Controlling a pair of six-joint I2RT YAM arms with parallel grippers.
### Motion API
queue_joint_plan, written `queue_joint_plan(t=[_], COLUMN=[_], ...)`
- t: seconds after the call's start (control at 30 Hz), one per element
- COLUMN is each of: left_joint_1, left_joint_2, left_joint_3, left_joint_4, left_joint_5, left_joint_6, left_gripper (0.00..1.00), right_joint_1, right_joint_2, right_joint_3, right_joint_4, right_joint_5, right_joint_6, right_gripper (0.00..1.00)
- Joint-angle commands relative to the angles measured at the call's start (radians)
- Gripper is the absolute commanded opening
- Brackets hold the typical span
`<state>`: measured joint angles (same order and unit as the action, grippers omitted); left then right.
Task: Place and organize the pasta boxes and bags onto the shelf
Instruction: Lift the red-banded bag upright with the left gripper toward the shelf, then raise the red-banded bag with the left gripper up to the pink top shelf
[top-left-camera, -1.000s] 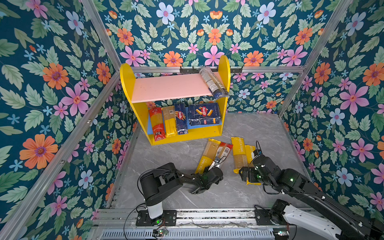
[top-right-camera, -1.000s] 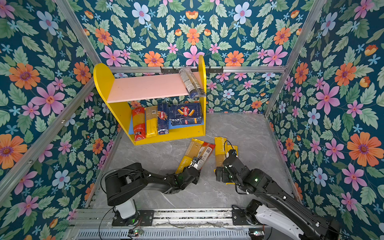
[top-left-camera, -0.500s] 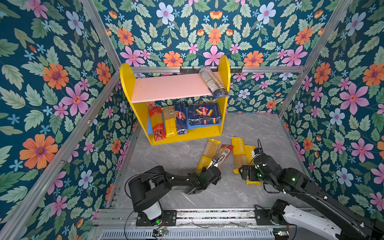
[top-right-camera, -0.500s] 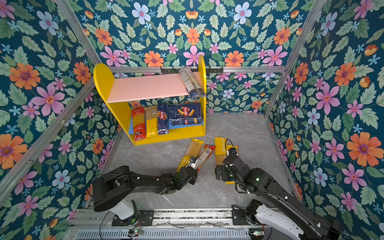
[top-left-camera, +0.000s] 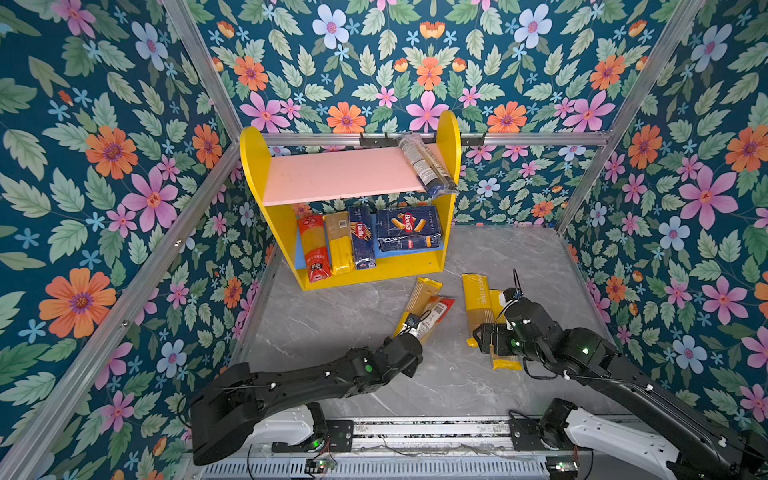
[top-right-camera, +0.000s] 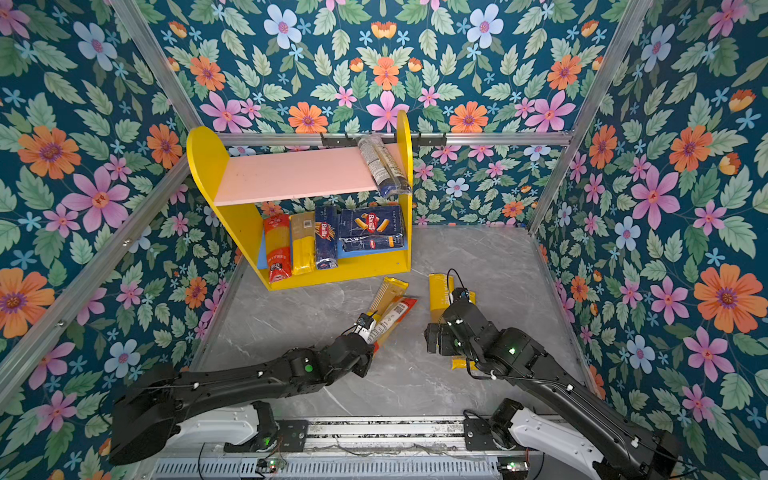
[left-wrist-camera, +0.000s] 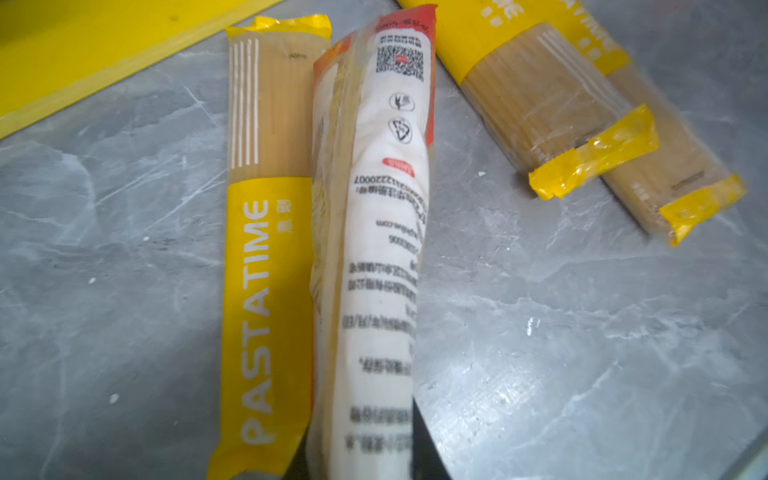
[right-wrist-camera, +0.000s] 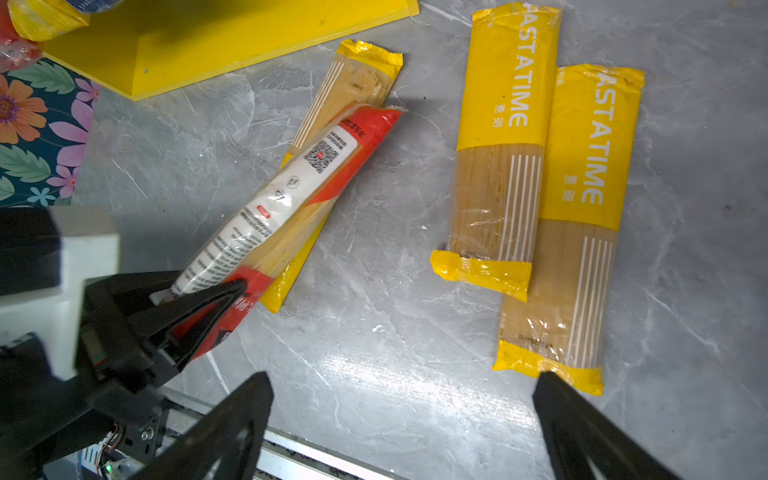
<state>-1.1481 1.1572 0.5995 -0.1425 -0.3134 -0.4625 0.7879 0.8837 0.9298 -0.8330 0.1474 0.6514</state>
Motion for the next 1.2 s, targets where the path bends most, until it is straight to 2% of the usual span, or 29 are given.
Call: queue_joint_plan(t=[0.0, 0.23, 0.5, 0.77, 1.17], left_joint_1=[0.0, 0.0, -0.001, 0.0, 0.0], left_joint_2=[-0.111, -0.344, -0.479, -0.455, -0.244], left_joint_3=[0.019, 0.104, 0.259, 0.464, 0.758], left_joint_4=[-0.065, -0.286, -0.462, -0.566, -0.439], left_joint_5=[-0.067, -0.089, -0.137, -0.235, -0.37], left_joint_6=[-0.017, -0.022, -0.001, 0.05, 0.185], left_gripper=[0.0, 0.0, 0.0, 0.0, 0.0], right_joint_1=[0.001, 0.0, -0.001, -0.001, 0.0], right_joint_2=[0.013, 0.052, 0.103, 0.128, 0.135], right_joint_3=[0.018, 0.06, 0.114, 0.145, 0.165], right_joint_4=[0.013, 0.024, 0.038, 0.052, 0.066], right_joint_5=[-0.001, -0.005, -0.008, -0.011, -0.005], right_joint_6=[-0.011, -0.02, -0.043, -0.064, -0.088], right_gripper=[0.99, 0.99, 0.99, 0.99, 0.99])
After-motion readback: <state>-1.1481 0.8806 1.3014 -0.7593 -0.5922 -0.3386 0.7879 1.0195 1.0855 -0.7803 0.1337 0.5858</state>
